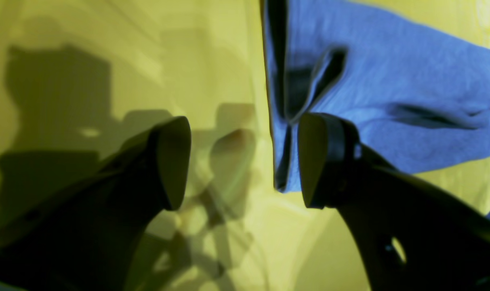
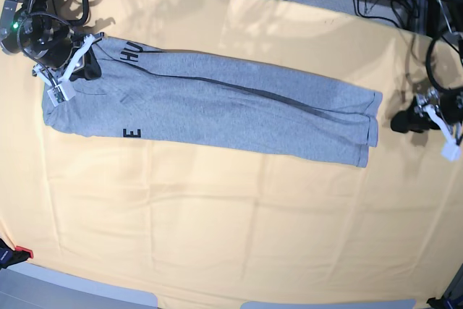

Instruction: Layout the t-shirt on the table in an organized manner, then fold the t-shirt properly

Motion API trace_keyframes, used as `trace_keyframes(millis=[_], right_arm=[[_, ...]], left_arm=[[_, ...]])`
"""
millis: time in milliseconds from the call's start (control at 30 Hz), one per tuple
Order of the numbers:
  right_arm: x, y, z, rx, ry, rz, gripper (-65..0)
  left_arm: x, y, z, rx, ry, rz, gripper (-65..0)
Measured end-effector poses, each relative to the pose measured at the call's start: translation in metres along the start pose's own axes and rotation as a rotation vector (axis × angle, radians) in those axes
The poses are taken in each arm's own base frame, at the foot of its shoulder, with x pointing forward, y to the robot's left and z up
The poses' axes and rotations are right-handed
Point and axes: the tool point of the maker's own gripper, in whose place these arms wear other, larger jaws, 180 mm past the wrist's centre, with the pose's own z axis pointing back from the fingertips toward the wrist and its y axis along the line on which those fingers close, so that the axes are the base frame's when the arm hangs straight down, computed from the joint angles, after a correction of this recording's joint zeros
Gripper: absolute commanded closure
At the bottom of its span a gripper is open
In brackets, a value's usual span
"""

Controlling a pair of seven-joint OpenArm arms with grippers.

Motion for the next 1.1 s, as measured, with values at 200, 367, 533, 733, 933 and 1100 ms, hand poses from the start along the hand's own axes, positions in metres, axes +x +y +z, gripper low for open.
trace_keyframes(millis=[200, 367, 533, 733, 933, 1100], right_arm=[[0.000, 0.000, 0.000, 0.002, 0.000, -0.001, 0.0], [-0.001, 0.000, 0.000, 0.002, 0.003, -0.001, 0.0], [-0.001, 0.000, 0.000, 0.002, 0.007, -0.001, 0.0], [-0.001, 0.000, 0.000, 0.002, 0.007, -0.001, 0.0], [-0.001, 0.000, 0.000, 0.002, 0.007, -0.001, 0.0], [-0.004, 0.001, 0.000, 0.003, 0.021, -0.002, 0.0]], left_arm=[[-0.006, -0.020, -0.024, -0.074, -0.040, 0.012, -42.2], [-0.011, -0.033, -0.037, -0.119, -0.056, 0.020, -42.2], [-0.008, -0.039, -0.044, -0.138, -0.090, 0.035, -42.2], [-0.009, -0.047, -0.052, -0.162, -0.108, 0.050, -42.2], [-0.010, -0.054, -0.060, -0.177, -0.119, 0.058, -42.2], [0.008, -0.016, -0.044, -0.010, -0.141, 0.067, -42.2]])
